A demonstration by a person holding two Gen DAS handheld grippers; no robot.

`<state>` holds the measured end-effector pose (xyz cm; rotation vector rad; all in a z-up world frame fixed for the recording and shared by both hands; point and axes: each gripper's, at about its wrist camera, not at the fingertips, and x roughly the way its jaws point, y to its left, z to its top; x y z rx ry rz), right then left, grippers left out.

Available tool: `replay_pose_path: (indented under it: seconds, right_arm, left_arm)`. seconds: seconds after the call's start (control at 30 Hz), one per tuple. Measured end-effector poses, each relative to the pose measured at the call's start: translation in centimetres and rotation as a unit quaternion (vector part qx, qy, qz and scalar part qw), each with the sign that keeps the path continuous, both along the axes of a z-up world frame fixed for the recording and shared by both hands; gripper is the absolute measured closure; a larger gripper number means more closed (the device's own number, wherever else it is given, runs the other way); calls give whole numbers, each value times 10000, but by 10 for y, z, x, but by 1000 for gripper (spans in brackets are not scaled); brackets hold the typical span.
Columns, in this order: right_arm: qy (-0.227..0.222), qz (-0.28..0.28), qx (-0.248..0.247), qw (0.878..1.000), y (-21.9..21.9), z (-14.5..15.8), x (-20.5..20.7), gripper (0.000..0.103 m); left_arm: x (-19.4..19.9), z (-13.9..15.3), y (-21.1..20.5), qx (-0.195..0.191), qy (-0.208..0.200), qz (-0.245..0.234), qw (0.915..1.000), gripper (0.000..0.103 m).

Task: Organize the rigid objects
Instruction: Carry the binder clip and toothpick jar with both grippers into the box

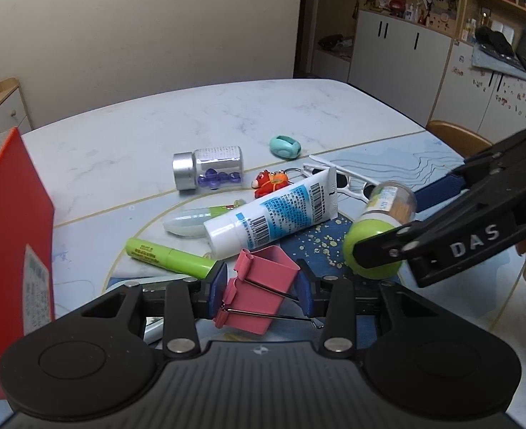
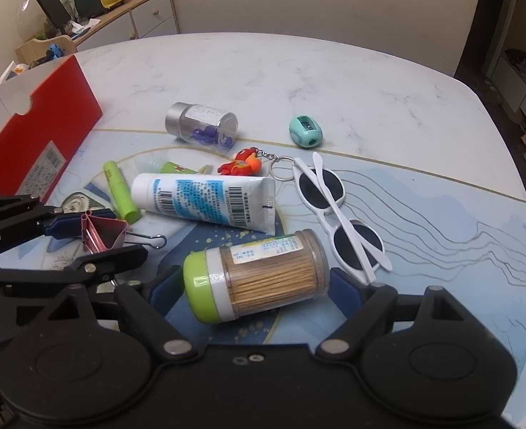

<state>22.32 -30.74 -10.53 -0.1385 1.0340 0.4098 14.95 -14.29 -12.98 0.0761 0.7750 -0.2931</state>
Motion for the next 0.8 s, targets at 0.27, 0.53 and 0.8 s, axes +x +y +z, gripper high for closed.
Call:
replay_pose_path:
  seconds: [0.27, 0.53, 0.8]
  right_arm:
    - [-113, 52, 161, 9998, -1, 29, -20, 17]
    - [-254, 248, 214, 9991, 10, 60, -42, 17]
    - [-407, 486, 230, 9977, 37, 83, -55, 17]
  left_arm:
    - [-15, 29, 13, -313, 75, 206, 9993, 64]
    - [-28, 63, 34, -483, 17, 461, 9978, 64]
    - [-38, 97, 73, -526, -91, 756, 9957, 64]
